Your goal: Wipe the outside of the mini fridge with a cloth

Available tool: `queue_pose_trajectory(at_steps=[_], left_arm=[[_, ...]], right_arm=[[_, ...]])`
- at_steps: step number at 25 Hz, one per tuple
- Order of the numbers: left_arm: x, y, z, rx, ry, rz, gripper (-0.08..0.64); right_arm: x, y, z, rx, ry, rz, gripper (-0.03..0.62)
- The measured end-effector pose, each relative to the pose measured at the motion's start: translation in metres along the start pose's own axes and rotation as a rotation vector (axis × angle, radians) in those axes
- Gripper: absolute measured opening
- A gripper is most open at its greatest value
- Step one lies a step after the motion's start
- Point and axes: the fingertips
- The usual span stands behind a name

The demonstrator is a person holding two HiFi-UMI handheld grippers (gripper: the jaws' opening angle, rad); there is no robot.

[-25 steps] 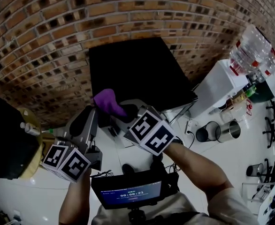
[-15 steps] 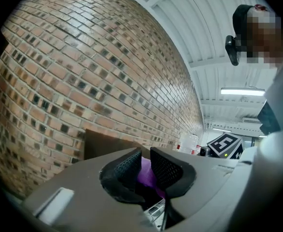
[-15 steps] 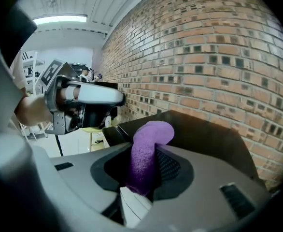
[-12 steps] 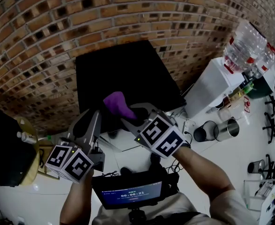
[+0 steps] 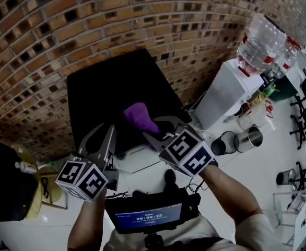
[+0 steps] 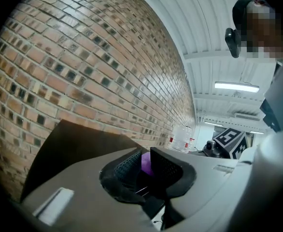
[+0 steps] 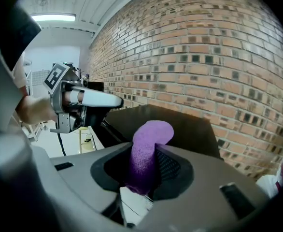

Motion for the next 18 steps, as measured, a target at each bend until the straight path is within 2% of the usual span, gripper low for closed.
queue_pose_trajectory(at_steps=[18], left_arm=[[0.062,0.013,-0.044,0.055,0.077,0.053,0.061]], right_arm=[[-0.056,0.032,-0.069,0.045,0.124,-0.024,0.121]])
Point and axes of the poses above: the fingertips, and each gripper's own axes: x forward along the fingers, z to its left, y out of its underside, and after that the axes turned 2 degrees about -y, right-handed
